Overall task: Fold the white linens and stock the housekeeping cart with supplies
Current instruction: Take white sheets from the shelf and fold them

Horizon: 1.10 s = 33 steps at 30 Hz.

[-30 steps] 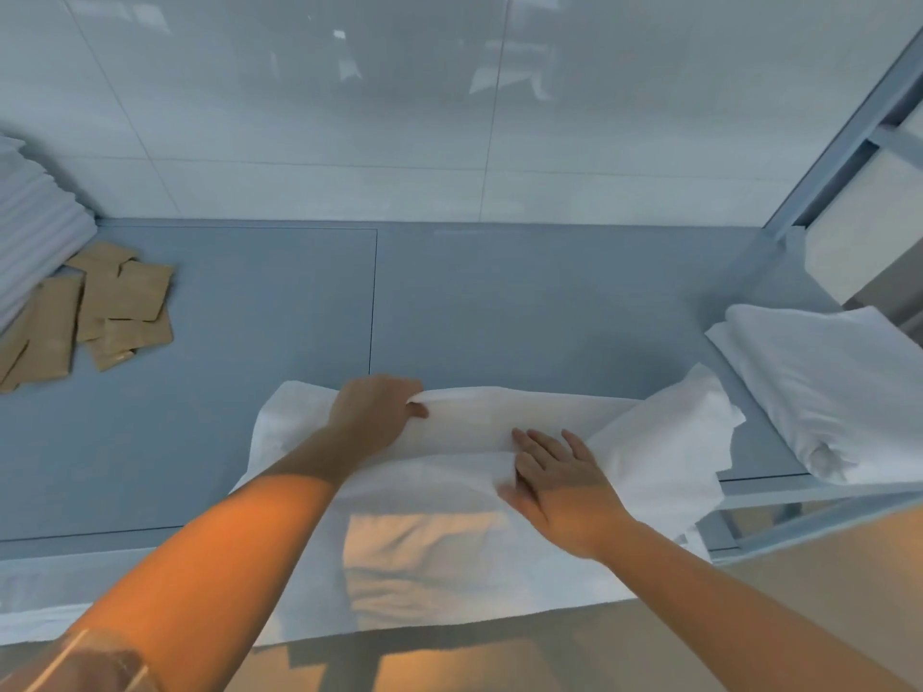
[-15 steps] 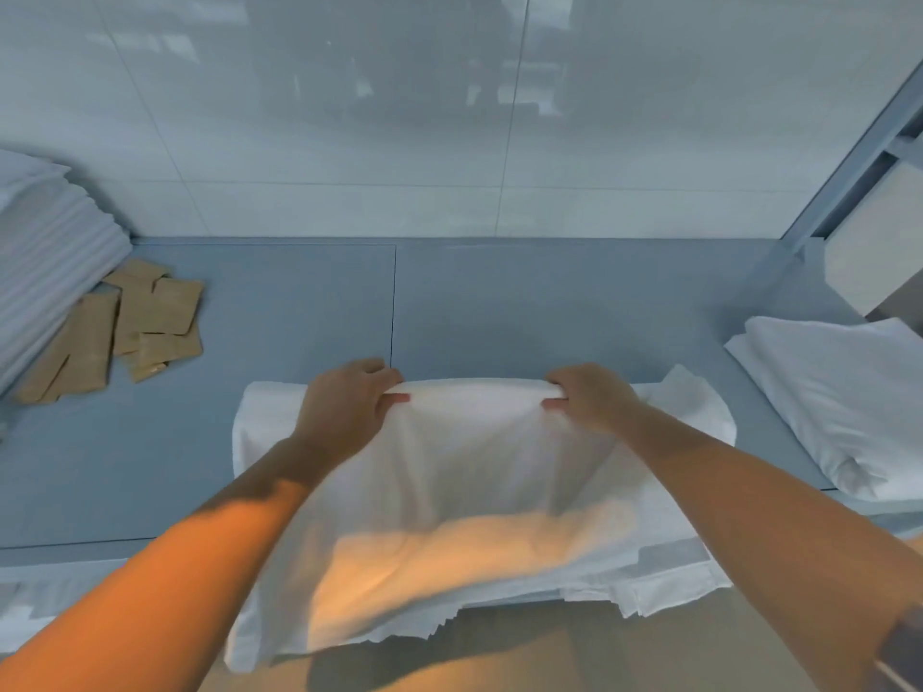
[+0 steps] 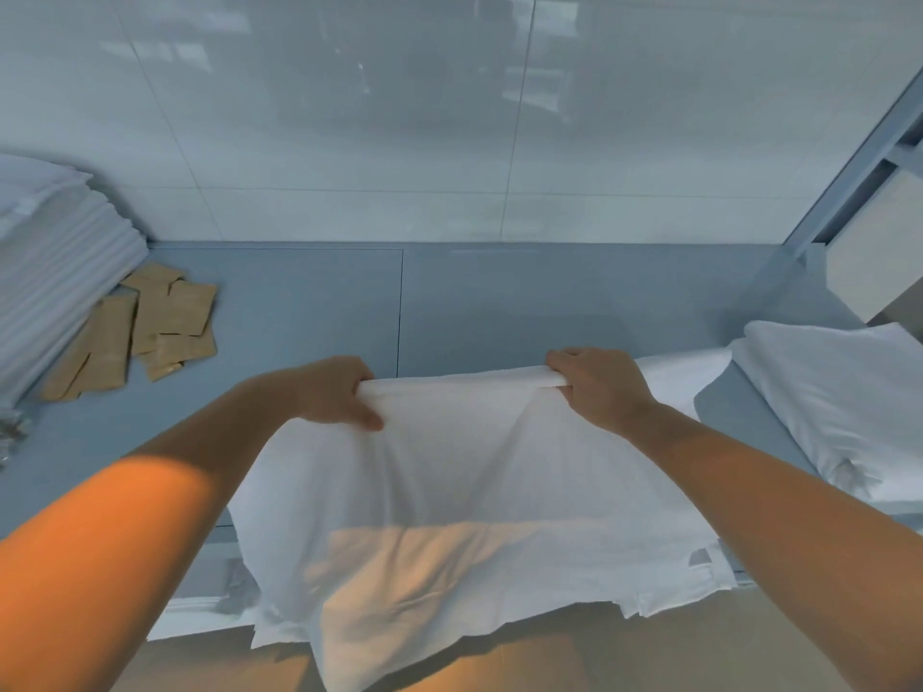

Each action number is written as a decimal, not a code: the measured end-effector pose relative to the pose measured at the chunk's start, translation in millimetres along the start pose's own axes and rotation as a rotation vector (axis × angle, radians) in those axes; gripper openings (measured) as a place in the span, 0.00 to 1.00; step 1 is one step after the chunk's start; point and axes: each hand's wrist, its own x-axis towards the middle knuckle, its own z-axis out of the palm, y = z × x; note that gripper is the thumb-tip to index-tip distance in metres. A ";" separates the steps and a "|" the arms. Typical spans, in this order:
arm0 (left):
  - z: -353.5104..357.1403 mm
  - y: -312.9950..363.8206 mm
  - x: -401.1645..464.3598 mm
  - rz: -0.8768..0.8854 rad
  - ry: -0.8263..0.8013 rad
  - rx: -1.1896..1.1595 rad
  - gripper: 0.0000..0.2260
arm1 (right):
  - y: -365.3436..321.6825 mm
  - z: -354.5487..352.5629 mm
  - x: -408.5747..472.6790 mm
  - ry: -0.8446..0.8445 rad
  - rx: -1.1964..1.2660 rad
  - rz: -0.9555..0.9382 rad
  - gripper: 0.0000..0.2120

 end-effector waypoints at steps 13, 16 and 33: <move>1.8 27.8 -61.6 0.090 0.508 0.428 0.17 | 57.9 -27.5 -53.0 0.019 0.198 0.233 0.13; -8.7 38.3 -79.5 0.004 0.531 0.480 0.17 | 53.5 -48.7 -61.8 0.092 0.156 0.240 0.14; -32.4 116.1 -256.9 0.124 1.163 0.686 0.23 | 37.8 -217.3 -163.9 0.298 -0.287 -0.197 0.20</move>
